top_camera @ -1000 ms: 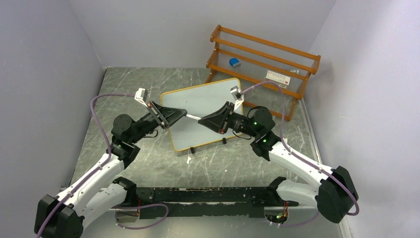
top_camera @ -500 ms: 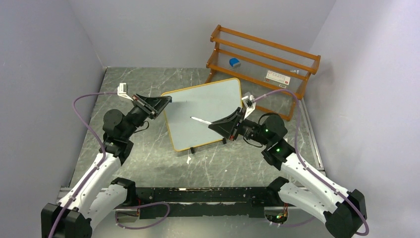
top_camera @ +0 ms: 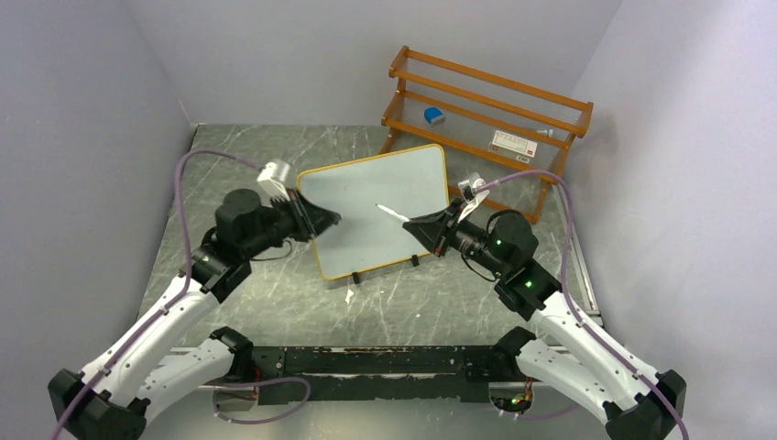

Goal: Write a sentence on the whiteboard
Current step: Open the whiteboard marker at the center of the board, then place the pen cap at the center of the board.

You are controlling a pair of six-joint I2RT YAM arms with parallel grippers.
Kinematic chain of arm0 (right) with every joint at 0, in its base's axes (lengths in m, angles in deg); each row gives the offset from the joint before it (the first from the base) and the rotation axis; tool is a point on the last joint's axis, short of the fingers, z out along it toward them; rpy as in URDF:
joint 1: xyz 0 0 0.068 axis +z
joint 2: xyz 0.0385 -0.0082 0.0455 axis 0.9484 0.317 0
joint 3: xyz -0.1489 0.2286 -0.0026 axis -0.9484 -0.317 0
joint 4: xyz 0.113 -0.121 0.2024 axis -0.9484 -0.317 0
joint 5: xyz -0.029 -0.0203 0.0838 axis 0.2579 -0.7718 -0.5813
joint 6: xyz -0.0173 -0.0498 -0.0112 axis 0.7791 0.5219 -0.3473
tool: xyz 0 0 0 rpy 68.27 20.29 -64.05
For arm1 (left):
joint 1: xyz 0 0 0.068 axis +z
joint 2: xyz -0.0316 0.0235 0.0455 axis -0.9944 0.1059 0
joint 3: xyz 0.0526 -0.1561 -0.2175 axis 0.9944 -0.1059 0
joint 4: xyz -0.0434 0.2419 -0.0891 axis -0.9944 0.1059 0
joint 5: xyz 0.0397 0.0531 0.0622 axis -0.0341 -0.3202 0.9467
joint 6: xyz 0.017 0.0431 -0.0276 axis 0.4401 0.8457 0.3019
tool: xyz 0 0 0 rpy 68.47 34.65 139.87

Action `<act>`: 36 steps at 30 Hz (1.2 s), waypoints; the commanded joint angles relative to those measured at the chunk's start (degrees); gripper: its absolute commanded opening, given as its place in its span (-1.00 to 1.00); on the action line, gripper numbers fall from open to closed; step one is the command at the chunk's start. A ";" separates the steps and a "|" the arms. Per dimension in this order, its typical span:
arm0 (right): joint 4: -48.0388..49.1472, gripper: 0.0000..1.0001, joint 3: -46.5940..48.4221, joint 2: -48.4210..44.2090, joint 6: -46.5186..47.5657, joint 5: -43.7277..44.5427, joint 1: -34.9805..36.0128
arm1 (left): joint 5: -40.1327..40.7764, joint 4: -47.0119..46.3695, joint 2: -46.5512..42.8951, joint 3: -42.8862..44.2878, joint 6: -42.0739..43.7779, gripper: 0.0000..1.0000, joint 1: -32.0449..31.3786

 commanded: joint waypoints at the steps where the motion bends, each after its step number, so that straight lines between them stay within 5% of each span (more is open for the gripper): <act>1: -4.16 -1.00 2.23 -1.74 4.64 5.48 -0.26 | 10.50 11.26 1.80 1.11 8.66 -0.90 -9.27; 9: -7.24 -1.00 3.36 -3.74 7.81 10.28 -0.31 | 19.54 12.70 7.48 0.62 10.18 -0.90 -23.82; 19: -11.09 -1.00 3.22 -7.02 9.47 15.17 -0.30 | 33.58 19.38 25.48 6.80 11.43 -0.90 -42.54; 36: -12.03 -1.00 2.65 -7.42 10.73 17.95 -0.31 | 31.06 20.33 45.34 11.91 13.47 -0.73 -46.15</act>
